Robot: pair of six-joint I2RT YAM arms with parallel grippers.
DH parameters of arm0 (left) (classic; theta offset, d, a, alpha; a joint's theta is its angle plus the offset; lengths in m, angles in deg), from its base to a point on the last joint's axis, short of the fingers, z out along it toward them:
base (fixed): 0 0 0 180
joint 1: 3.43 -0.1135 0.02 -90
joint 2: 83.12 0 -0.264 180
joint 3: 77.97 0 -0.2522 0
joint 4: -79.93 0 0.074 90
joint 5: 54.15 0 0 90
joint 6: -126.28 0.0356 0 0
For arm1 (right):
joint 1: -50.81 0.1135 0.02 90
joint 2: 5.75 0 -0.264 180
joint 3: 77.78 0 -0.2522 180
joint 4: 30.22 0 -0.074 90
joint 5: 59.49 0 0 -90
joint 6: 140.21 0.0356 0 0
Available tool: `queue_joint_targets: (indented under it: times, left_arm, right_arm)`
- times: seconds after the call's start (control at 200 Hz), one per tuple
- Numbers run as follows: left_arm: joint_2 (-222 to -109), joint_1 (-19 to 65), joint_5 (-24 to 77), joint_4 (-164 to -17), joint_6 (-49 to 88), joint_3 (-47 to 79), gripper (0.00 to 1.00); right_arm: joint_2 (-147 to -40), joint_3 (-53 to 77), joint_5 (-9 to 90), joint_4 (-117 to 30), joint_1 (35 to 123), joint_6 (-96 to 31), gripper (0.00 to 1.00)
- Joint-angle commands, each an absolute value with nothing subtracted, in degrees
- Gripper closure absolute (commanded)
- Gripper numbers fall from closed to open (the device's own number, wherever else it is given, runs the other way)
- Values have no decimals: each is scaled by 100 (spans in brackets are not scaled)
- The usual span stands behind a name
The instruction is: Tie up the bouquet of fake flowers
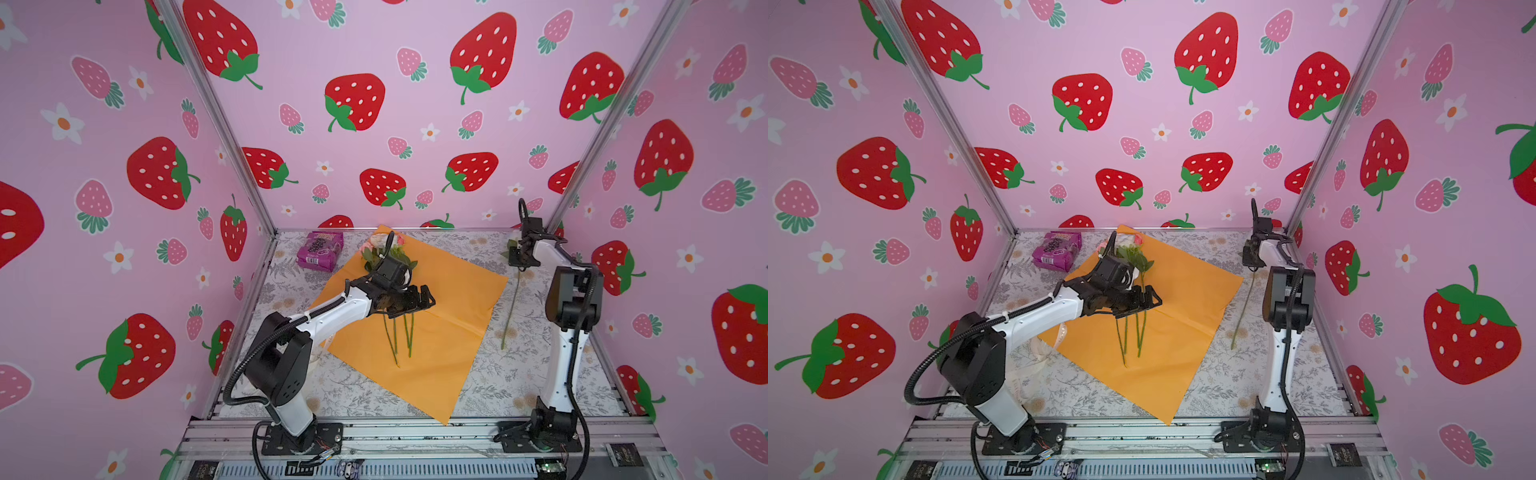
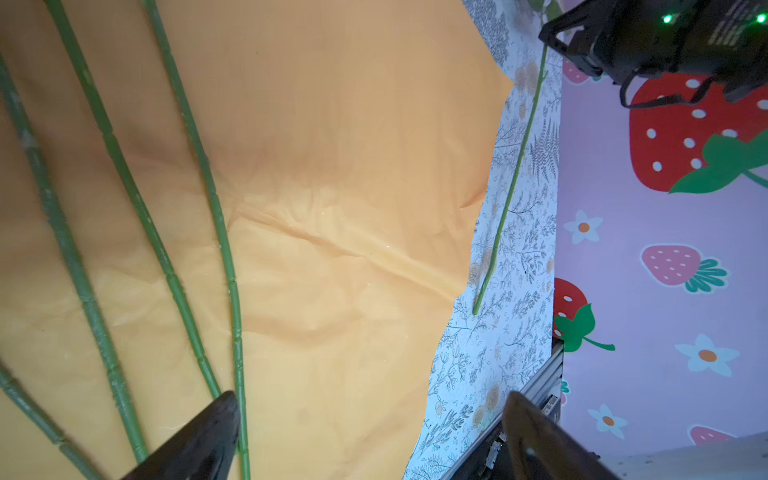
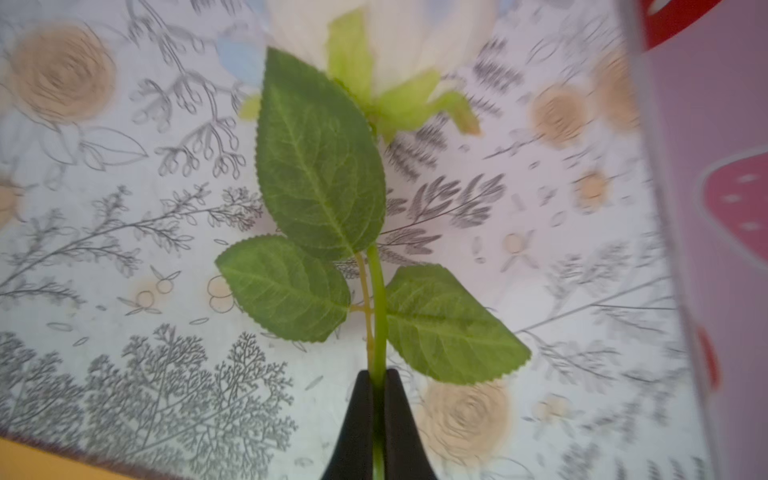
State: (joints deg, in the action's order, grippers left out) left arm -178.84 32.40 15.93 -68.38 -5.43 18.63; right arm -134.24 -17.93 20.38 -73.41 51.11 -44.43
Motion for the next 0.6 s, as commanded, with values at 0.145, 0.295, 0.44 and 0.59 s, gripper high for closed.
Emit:
queue_joint_targets:
  times: [0.145,0.295,0.44,0.59]
  left_arm:
    - [-16057,2996,3590,-6714,-798,2942,0]
    - [-14875,1975,3395,-6673,-1084,3810,0]
    - [-14275,1182,3026,-6136,-835,4124,0]
    - [-13796,886,2838,-5889,-808,4427,1]
  right_arm:
    - [-11061,-411,3047,-6374,5506,-3936,100]
    - [-10956,82,4889,-5537,6355,-2935,97]
    - [-11676,-471,5203,-5275,7401,-2454,97]
    - [-12768,-1762,4901,-5996,8156,-2411,97]
